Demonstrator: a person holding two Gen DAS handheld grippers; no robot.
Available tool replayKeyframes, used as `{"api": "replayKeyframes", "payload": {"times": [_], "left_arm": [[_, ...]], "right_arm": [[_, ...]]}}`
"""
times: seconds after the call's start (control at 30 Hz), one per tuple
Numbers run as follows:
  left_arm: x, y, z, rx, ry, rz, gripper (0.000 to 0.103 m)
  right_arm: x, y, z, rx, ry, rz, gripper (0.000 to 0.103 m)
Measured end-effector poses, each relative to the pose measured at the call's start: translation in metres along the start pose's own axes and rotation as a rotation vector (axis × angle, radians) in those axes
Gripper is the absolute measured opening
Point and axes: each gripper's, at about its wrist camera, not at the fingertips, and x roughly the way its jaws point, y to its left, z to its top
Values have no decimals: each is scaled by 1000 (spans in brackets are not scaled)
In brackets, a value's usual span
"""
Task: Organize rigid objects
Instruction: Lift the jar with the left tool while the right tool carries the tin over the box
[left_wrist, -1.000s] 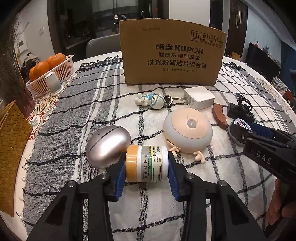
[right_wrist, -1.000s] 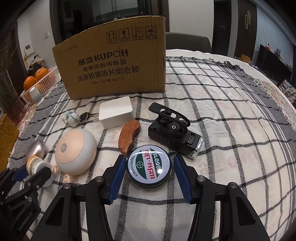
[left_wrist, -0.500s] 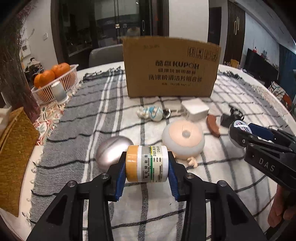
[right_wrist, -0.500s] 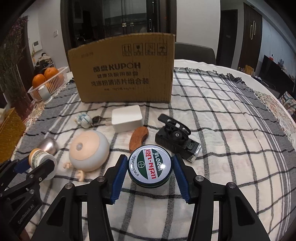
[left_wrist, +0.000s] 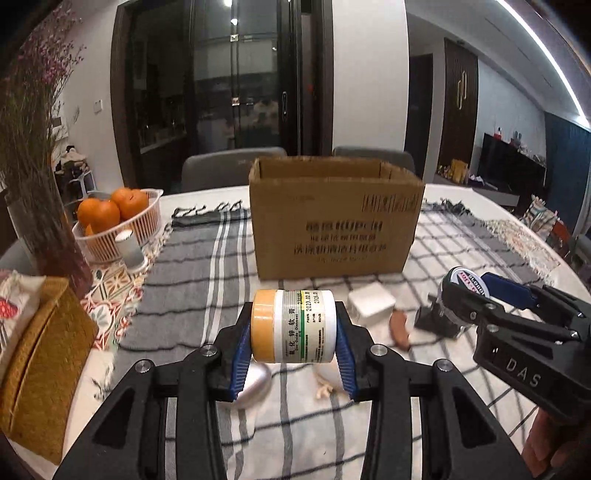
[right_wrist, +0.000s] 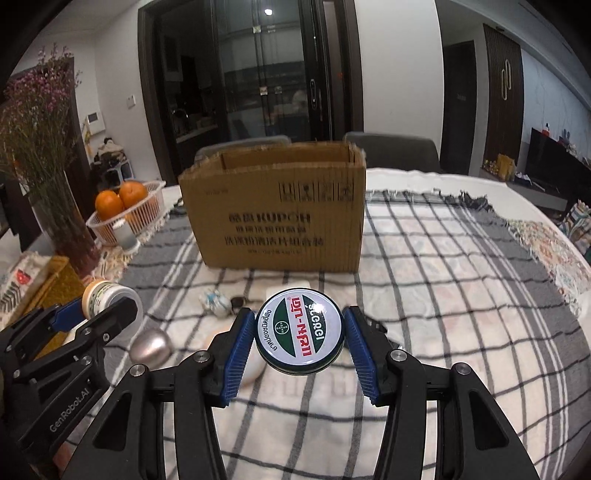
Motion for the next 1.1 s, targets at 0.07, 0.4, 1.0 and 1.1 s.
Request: {"api": "replayKeyframes", "payload": {"times": [0.07,0.4,1.0,1.1], "left_arm": [[0,1,8,-4,-14,-4,40],[15,6,64,8,-62,-38,40],[68,0,154,66,-37,-63,40],[80,-2,163,82,-5,-60,40]], "right_arm": [[-3,0,7,2,-15,0,51],[-4,-2,60,23,-107,-26,51],[47,-18,150,51,-56,53,51],[60,-20,160,38,-20,63,51]]}}
